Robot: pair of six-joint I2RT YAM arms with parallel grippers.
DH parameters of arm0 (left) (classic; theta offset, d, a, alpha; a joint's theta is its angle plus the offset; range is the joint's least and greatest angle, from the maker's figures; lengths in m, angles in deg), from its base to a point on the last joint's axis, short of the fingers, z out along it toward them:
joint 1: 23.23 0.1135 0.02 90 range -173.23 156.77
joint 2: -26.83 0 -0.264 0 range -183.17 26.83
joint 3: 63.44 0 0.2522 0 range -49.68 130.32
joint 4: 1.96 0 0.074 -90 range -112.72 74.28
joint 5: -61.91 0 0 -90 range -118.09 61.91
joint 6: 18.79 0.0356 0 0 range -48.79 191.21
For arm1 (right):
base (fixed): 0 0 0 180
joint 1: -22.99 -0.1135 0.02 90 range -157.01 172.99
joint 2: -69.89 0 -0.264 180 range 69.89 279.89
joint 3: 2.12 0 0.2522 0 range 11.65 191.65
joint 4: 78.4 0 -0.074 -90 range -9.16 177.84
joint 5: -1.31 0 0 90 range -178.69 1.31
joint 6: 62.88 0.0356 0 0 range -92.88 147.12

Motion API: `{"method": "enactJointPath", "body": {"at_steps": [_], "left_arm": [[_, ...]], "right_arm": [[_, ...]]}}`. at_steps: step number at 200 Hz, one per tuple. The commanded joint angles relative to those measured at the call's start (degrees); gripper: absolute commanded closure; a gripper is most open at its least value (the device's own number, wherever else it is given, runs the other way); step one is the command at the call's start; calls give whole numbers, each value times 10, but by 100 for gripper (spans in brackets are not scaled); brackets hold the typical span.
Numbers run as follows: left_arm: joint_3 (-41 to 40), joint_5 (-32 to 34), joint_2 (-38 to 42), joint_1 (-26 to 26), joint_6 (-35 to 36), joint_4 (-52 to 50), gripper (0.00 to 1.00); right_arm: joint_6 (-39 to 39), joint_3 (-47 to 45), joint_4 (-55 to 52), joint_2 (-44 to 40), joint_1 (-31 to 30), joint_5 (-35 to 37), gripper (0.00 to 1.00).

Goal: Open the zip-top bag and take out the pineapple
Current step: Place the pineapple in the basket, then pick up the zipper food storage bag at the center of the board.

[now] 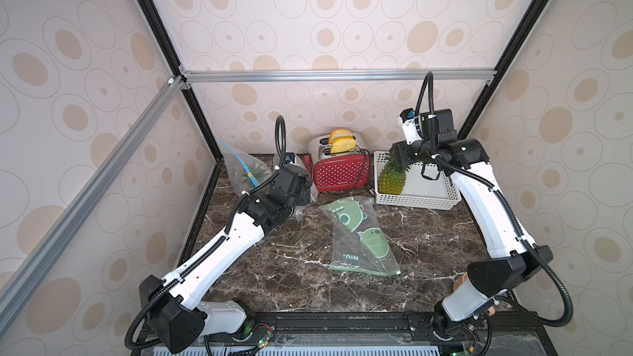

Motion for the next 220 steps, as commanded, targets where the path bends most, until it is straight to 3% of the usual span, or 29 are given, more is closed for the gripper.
{"method": "enactJointPath", "body": {"at_steps": [1, 24, 55, 97, 220], "left_arm": [[80, -33, -22, 37, 40, -54, 25], [155, -95, -64, 82, 36, -90, 23], [242, -132, -125, 99, 41, -141, 17], [274, -192, -189, 118, 13, -160, 16], [263, -100, -262, 125, -18, -148, 27]], "right_arm": [[-12, -21, -27, -26, -30, -10, 40], [1, -66, -16, -59, -49, -5, 40], [19, -120, 4, -99, -55, 5, 40], [27, -150, 18, -118, -57, 5, 40], [40, -214, 48, -138, -56, 6, 41]]}}
